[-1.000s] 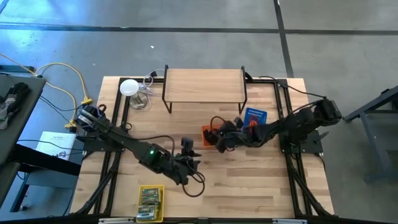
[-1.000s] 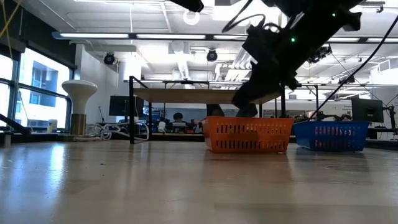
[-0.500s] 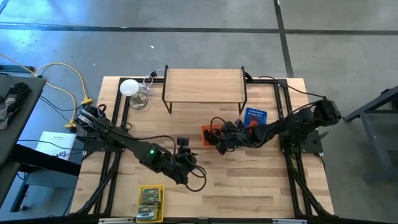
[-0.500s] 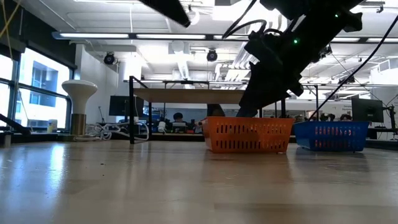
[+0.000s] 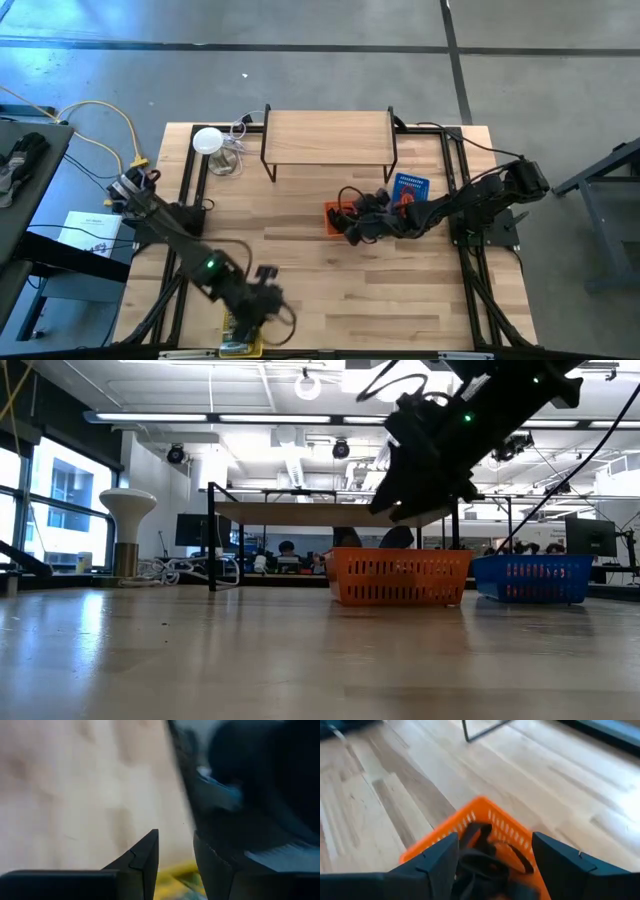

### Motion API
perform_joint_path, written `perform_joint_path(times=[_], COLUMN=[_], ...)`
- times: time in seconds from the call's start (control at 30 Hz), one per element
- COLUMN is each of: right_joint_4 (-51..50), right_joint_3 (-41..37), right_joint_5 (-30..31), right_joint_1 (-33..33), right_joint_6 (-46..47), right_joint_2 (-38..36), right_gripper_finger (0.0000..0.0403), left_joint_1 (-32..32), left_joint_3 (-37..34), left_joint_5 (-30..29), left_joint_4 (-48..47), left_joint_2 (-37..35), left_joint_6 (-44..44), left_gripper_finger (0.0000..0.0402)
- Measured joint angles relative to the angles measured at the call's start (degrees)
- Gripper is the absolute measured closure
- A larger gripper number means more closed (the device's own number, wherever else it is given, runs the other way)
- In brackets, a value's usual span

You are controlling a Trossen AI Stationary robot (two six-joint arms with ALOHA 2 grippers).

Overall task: Pick & Place Office Desk Supplies
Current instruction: Put the yellow bin with crayon boxes on the shelf

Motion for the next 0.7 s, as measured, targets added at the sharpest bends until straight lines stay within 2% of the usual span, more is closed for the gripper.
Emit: perform_joint_path(times=[0.07, 0.27, 0.4, 0.6, 0.7], right_joint_4=[2.01, 6.89, 7.34, 8.67, 9.82], right_joint_3=[0.0, 0.0, 0.02, 0.02, 0.02], right_joint_5=[0.0, -0.09, -0.13, -0.29, -0.57], right_joint_1=[0.22, 2.81, 4.92, 8.32, 10.0], right_joint_6=[-1.52, -3.66, -3.66, -3.31, -2.39], right_joint_2=[0.0, 0.0, 0.0, 0.0, 0.0], right_gripper_finger=[0.0163, 0.0162, 0.0162, 0.0162, 0.0162], left_joint_1=[-2.53, -9.93, -13.58, -16.88, -18.17], left_joint_3=[0.0, -0.02, -0.02, -0.02, -0.02], left_joint_5=[1.78, -1.26, -3.69, -5.15, -6.24], left_joint_4=[0.02, 1.22, 6.21, 17.26, 19.51], left_joint_2=[0.51, 3.67, 6.01, 9.31, 10.93], left_joint_6=[-3.1, -9.66, -13.94, -13.27, -13.02], left_gripper_finger=[0.0284, 0.0288, 0.03, 0.0307, 0.0307])
